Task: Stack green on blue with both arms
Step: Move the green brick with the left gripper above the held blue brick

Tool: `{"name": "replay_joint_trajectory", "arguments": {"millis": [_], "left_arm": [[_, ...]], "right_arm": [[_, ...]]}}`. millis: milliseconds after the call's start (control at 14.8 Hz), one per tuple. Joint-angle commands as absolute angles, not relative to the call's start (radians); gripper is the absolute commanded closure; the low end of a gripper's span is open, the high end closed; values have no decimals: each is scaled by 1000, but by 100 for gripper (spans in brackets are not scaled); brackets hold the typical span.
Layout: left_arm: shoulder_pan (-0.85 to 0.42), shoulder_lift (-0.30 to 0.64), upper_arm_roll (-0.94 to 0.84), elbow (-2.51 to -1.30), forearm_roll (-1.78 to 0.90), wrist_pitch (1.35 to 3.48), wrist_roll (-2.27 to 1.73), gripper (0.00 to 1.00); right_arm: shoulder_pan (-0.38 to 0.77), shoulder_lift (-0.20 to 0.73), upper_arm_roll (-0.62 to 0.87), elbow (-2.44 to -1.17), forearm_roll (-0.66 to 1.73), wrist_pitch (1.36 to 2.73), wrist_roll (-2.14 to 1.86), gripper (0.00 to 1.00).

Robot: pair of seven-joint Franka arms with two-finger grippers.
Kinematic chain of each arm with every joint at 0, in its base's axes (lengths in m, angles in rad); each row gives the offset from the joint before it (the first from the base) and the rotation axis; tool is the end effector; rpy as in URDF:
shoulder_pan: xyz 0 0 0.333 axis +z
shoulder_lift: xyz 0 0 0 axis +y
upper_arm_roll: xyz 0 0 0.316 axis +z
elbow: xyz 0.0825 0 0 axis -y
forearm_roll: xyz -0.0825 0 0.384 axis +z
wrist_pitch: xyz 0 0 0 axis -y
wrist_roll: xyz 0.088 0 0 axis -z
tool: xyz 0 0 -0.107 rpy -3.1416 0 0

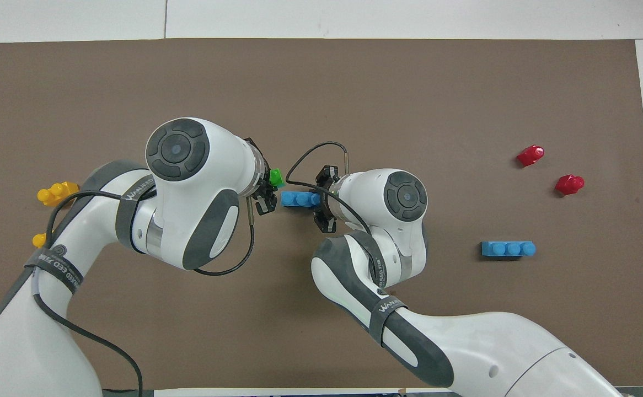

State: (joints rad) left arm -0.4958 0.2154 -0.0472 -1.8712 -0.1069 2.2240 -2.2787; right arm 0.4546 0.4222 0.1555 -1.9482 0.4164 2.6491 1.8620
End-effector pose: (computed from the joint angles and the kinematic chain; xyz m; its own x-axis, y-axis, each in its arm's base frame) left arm 0.5339 -0.3244 0.4128 -0.2181 0.9619 -0.1650 0.9734 0.2266 0.0346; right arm 0.5375 0.3551 0.2916 -0.0222 -0.9227 -0.3848 -0.9932 0.0645 -0.0973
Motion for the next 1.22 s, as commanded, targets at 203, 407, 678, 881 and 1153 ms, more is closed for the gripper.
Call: {"name": "replay_joint_trajectory", "arguments": {"millis": [203,407,678,881,1153], "left_arm": [[-557,253,-34,-1873,-114,2264,-2289,100],[-572,247,-34,-1901,-114,2289,-2286,100],[-584,255,-34,-1919,-112,2307,-2258,100],[-586,261,-34,-1927,-112,2304,-2214,100],[-584,261,-34,-1934,-112,2315,-2146,100]], "right_arm": [[456,440,153,-1968,399,2692,1879,100],[456,439,153,-1968,399,2692,1879,100],[456,439,153,-1968,399,2692,1878,100],[451,439,153,-1970,399,2692,1873,100],[449,439,153,-1977,399,2694,1873,100]]}}
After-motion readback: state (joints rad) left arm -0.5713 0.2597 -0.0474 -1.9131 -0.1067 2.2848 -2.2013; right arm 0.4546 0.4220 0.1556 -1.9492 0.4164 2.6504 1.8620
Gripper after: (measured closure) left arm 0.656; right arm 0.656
